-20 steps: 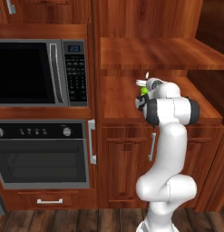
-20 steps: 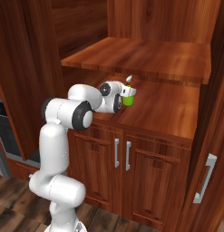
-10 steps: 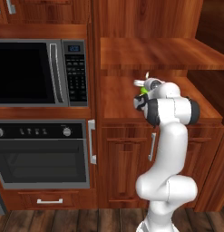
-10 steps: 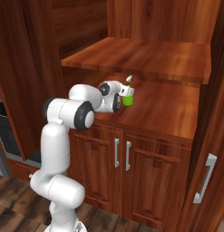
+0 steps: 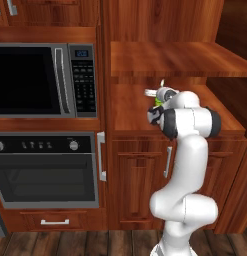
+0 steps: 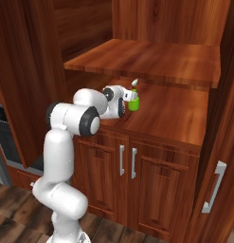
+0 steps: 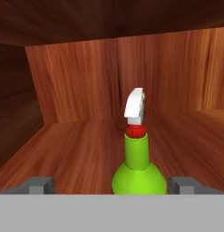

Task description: Move the cutting board and knife to the sink. Then move spray from the cabinet to the counter.

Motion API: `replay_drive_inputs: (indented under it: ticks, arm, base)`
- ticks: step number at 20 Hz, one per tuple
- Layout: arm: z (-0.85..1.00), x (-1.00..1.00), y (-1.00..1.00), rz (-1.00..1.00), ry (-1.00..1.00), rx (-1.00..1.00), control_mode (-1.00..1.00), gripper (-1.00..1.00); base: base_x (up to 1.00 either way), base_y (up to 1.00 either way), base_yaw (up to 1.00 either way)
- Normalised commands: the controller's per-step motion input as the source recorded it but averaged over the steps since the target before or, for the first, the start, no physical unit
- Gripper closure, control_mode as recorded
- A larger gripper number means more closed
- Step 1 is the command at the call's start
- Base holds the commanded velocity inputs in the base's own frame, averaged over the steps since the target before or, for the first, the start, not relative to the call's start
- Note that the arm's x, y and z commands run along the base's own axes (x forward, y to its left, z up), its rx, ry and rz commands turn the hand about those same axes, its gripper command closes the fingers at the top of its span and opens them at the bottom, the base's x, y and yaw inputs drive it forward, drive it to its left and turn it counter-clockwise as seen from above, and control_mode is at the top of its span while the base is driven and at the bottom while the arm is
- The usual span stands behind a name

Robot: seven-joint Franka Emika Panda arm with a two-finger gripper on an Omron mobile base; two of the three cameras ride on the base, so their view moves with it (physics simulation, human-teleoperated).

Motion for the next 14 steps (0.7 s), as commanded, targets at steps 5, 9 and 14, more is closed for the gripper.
replay_drive_inputs:
  ticks: [5, 9, 14]
  arm:
    - [0.0, -0.03, -0.15, 0.0, 0.0, 0.0, -1.0, -1.0]
    - [0.0, -0.01, -0.08, 0.0, 0.0, 0.0, -1.0, -1.0]
    - [0.0, 0.0, 0.0, 0.0, 0.0, 0.0, -1.0, -1.0]
  base:
    - [0.0, 0.0, 0.0]
    - [0.0, 0.0, 0.0]
    - [0.0, 0.0, 0.0]
